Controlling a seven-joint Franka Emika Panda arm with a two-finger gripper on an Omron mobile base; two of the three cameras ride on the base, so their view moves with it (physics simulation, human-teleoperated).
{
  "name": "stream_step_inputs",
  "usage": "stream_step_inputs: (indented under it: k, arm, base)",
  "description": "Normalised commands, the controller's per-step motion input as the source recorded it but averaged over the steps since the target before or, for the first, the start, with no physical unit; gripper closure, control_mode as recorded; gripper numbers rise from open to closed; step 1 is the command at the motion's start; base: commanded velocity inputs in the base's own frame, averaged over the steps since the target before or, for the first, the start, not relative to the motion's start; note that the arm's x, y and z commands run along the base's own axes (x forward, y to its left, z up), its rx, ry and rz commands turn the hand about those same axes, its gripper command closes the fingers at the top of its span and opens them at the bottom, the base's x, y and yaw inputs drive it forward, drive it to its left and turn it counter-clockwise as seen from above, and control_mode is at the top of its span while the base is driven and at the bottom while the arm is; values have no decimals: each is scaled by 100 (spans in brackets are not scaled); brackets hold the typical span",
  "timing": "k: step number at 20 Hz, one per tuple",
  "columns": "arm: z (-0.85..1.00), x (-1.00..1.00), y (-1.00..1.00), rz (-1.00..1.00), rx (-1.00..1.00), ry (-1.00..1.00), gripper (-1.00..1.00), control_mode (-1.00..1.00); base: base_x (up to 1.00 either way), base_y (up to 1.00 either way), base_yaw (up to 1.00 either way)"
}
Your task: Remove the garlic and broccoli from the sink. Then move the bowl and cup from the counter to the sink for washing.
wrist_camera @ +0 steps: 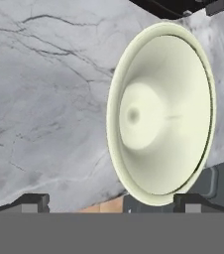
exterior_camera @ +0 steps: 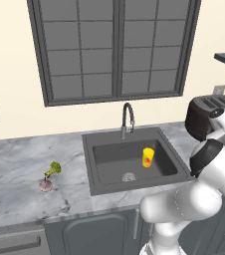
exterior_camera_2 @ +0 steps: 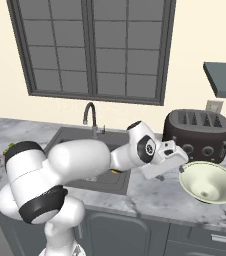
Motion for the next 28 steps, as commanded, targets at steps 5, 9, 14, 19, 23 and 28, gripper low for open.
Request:
stream_step_inputs:
  k: [5, 9, 14, 19, 23, 28]
  arm:
    - [-6, 6, 0, 8, 0, 0, -100, -100]
    - [-11, 13, -7, 14, 0, 0, -100, -100]
    - [-14, 16, -6, 12, 0, 0, -100, -100]
    - [-11, 16, -9, 8, 0, 0, -100, -100]
    - [-6, 14, -15, 2, 0, 1, -100, -100]
    - [-7, 15, -10, 0, 1, 9, -100, -100]
  base:
    - [0, 0, 0]
    - [0, 0, 0]
    - [0, 0, 0]
    - [0, 0, 0]
    - [0, 0, 0]
    - [0, 0, 0]
